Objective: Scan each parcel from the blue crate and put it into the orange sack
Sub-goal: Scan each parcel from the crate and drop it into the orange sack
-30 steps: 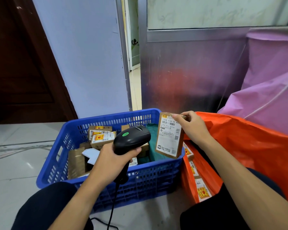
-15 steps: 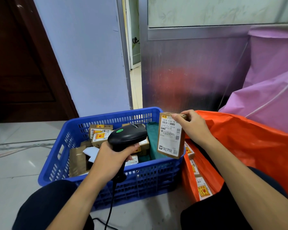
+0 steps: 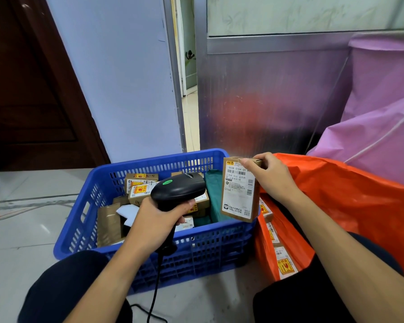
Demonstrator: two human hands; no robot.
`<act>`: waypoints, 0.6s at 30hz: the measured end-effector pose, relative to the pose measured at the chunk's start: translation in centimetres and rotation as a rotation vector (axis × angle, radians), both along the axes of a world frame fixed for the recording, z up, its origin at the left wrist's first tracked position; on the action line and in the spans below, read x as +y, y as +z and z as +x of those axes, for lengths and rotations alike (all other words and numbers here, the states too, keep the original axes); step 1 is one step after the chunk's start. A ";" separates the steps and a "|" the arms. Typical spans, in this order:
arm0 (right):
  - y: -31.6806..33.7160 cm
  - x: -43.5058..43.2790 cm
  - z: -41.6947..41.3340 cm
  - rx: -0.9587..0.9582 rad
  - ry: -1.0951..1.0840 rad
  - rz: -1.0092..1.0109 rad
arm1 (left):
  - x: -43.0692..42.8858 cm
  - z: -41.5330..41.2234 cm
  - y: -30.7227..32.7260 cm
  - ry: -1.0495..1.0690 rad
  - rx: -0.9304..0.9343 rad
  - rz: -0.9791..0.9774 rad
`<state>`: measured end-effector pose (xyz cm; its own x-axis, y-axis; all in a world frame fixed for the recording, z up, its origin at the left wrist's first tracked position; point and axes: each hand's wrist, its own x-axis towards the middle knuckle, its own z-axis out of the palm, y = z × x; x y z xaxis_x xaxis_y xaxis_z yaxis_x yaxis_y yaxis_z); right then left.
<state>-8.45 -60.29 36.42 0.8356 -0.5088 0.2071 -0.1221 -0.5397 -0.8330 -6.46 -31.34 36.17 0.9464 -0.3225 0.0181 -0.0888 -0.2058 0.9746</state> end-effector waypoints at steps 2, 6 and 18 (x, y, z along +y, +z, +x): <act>0.0 0.0 0.0 0.003 0.002 -0.006 | -0.1 -0.1 0.1 -0.002 0.001 -0.006; 0.1 0.0 0.0 -0.001 0.000 -0.007 | -0.1 -0.1 0.1 -0.007 -0.003 -0.017; 0.0 0.7 0.1 -0.001 0.059 0.075 | -0.5 0.5 -0.3 0.123 0.106 -0.216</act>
